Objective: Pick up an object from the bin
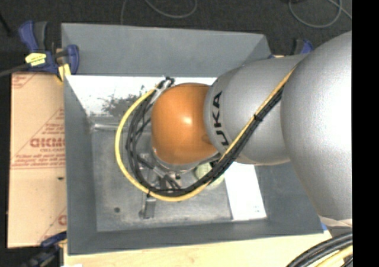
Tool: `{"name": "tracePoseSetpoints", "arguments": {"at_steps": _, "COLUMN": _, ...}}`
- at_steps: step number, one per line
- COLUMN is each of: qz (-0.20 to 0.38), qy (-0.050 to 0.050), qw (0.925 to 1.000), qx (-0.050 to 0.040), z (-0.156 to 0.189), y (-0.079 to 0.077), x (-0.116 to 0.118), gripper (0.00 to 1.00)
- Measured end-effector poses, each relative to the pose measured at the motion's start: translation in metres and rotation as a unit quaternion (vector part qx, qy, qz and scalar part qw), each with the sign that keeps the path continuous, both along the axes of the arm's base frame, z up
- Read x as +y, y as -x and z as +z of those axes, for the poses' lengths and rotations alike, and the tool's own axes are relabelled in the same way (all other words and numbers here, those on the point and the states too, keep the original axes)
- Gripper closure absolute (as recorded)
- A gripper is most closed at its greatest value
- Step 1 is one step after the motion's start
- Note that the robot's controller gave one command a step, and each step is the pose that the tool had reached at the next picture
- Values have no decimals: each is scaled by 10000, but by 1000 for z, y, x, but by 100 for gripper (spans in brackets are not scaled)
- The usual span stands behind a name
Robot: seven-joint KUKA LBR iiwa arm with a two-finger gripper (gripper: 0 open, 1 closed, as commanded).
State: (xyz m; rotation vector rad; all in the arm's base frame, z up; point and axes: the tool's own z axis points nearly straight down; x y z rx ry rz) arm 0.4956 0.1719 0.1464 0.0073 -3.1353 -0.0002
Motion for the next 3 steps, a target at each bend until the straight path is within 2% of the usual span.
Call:
{"name": "tracePoseSetpoints", "arguments": {"at_steps": 1, "qz": -21, "qy": -9, "qw": 10000, "qx": -39, "z": 4, "y": -2, "x": -1, "gripper": 0}}
{"name": "tracePoseSetpoints", "arguments": {"at_steps": 2, "qz": -556, "qy": -15, "qw": 9984, "qx": -63, "z": -41, "y": -61, "x": -30, "gripper": 0}}
{"name": "tracePoseSetpoints", "arguments": {"at_steps": 3, "qz": 347, "qy": 0, "qw": 9994, "qx": -47, "z": -37, "y": -92, "x": -49, "gripper": 0}}
